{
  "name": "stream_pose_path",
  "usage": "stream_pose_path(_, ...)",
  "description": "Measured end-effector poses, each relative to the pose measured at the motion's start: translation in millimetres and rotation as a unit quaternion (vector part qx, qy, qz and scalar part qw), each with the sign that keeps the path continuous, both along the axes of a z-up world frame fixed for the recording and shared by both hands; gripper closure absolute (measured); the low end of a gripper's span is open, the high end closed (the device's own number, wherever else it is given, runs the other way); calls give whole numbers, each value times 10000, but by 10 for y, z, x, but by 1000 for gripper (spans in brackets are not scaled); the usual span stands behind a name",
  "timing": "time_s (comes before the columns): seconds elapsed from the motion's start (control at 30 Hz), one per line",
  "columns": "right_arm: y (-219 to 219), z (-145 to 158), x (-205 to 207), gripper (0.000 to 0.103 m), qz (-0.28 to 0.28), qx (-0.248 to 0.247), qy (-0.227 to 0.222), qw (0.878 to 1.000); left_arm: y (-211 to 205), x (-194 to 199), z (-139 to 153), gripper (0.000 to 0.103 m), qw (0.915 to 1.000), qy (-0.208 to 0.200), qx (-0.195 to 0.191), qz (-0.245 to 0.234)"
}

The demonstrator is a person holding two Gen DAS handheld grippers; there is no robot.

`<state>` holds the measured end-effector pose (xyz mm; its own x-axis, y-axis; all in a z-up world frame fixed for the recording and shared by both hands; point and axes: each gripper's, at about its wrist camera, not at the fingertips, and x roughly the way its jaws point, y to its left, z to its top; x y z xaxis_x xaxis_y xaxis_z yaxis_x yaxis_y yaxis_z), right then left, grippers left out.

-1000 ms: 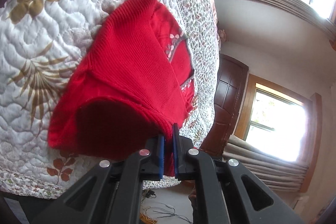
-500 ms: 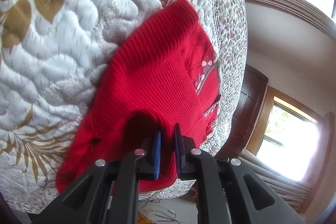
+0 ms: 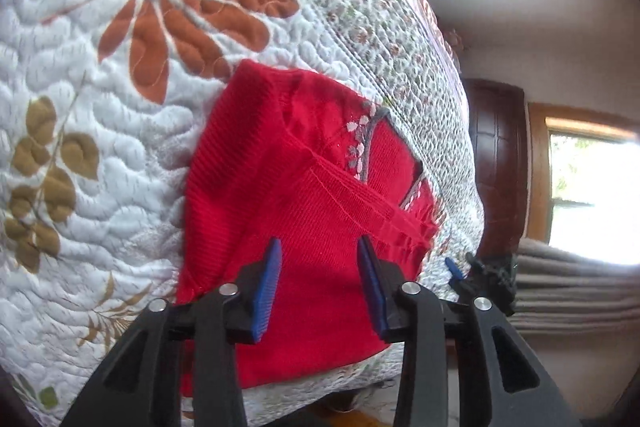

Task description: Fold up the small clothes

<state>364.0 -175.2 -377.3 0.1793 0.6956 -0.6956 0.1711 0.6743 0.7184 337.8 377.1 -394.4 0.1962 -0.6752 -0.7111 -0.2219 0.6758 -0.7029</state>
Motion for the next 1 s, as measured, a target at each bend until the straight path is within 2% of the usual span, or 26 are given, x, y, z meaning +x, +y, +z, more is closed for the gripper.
stream_pose_path(0.13,107,30,2,58,617,-966,-285,9930,-159,80,46,50,9952,-287,611,-702)
stream_pose_path(0.23,231,-103,-51,58,1067,-1418,-346,9835,-223,86,-23,46,9911,-272,813,-1020)
stream_pose_path(0.33,312,-235,-96,58,1345,-1771,-359,9743,-279,148,-117,46,9881,-221,927,-1208)
stream_pose_path(0.47,337,-332,-78,57,1418,-1842,-343,9720,-311,249,-224,45,9863,-190,997,-1298)
stream_pose_path(0.6,347,-374,-35,50,1518,-1794,-293,9716,-364,334,-332,44,9847,-78,1021,-1410)
stream_pose_path(0.83,450,-418,52,49,1743,-1820,-266,9674,-416,393,-408,44,9824,-4,1028,-1561)
stream_pose_path(0.9,474,-425,65,49,1813,-1824,-281,9660,-419,393,-409,49,9813,-7,1066,-1604)
stream_pose_path(0.97,503,-431,69,49,1880,-1818,-297,9647,-451,396,-420,67,9783,19,1170,-1710)
stream_pose_path(1.0,518,-432,71,54,1902,-1816,-311,9643,-470,391,-427,83,9764,52,1219,-1780)
